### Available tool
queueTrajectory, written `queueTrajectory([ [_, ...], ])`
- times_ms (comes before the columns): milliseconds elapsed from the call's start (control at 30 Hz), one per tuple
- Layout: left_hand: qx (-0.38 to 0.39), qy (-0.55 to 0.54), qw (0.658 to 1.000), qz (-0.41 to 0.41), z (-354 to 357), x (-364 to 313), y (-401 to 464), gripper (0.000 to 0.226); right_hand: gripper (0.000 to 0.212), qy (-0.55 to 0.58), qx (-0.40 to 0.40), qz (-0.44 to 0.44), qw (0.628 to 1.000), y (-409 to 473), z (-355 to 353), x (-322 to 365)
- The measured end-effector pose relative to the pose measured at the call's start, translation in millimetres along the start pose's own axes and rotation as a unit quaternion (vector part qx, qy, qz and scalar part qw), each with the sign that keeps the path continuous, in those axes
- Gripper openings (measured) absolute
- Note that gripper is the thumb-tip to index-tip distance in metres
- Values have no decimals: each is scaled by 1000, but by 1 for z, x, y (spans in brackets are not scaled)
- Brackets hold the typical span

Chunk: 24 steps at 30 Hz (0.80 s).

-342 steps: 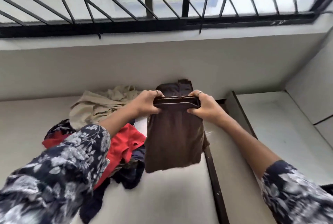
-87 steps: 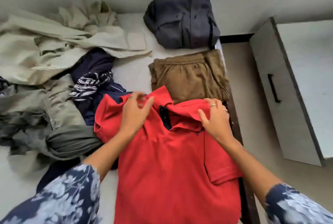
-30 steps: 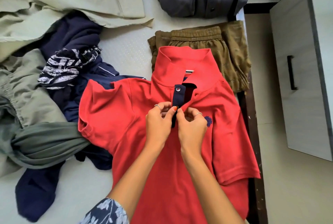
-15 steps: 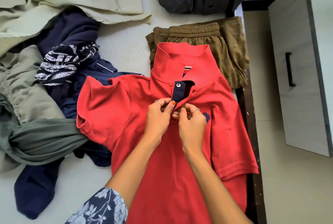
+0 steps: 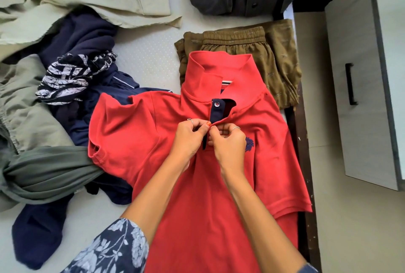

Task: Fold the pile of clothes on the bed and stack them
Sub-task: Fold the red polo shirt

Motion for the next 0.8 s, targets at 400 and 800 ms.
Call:
queueTrajectory([
  [400, -61, -49, 994, -83, 7, 0, -4, 28, 15, -48, -20, -114, 992, -6, 1, -1],
  [800, -104, 67, 992, -4, 3, 11, -4, 27, 16, 48, 32, -3, 998, 2, -1, -11],
])
Point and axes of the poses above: each hand's wrist, its own y-axis towards the middle knuckle, its own z-axis out of the palm, x = y × z, the point moved 5 cm from there along y, towards the middle knuckle, and after that the axes turned 8 degrees about z, right-handed, at the moved point
